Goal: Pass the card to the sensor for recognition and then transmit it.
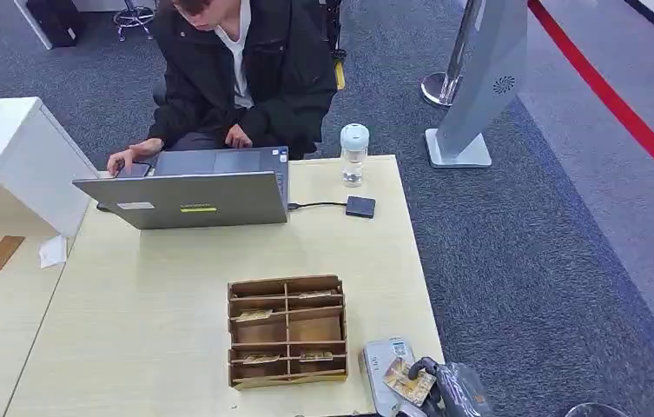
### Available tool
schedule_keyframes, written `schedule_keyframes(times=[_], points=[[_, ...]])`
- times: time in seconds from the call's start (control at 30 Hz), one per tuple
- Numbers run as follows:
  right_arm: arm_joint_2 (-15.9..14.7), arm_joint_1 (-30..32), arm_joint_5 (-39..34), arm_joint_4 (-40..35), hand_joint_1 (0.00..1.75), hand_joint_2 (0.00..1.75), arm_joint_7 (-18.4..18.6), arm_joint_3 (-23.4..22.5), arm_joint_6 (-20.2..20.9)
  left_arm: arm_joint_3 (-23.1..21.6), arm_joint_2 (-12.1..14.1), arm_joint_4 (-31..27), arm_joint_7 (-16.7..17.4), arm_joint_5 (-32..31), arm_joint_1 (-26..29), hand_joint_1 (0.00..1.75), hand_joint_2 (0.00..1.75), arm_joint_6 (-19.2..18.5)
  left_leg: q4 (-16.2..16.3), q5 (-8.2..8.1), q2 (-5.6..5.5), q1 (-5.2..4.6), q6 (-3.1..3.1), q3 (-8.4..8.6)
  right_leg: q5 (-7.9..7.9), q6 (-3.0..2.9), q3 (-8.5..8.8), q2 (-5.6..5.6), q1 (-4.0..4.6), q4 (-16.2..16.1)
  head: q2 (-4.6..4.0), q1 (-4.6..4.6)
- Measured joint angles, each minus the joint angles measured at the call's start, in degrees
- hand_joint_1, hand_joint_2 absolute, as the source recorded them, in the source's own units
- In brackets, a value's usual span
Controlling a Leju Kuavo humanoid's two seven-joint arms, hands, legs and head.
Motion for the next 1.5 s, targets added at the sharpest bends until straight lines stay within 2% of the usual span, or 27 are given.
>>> schedule_keyframes(times=[0.73,1.07,1.5], points=[[0.0,0.3,1.4,-0.4,1.75,1.75,0.3,-1.4,-0.6,0.4,0.0,0.0,0.0,0.0,0.3,0.00,0.00,0.0,0.0,0.00,0.00,0.00,0.00,0.00,0.00,0.00,0.00,0.00,0.00,0.0,0.00,0.00],[0.8,0.5,3.3,-1.0,1.75,1.75,-1.4,-3.4,-1.1,0.4,0.0,0.0,0.0,-0.2,0.3,0.00,0.00,-0.1,0.0,0.00,0.00,0.00,0.00,0.00,0.00,0.00,0.00,0.00,0.00,0.0,0.00,0.00],[3.2,1.9,7.1,-3.6,1.75,1.75,-5.1,-8.4,-0.3,0.4,-0.2,0.0,0.5,-1.2,0.3,0.00,0.00,-0.4,0.0,0.00,0.00,0.00,0.00,-0.02,0.00,0.00,-0.01,0.00,0.00,0.0,0.00,0.02]])
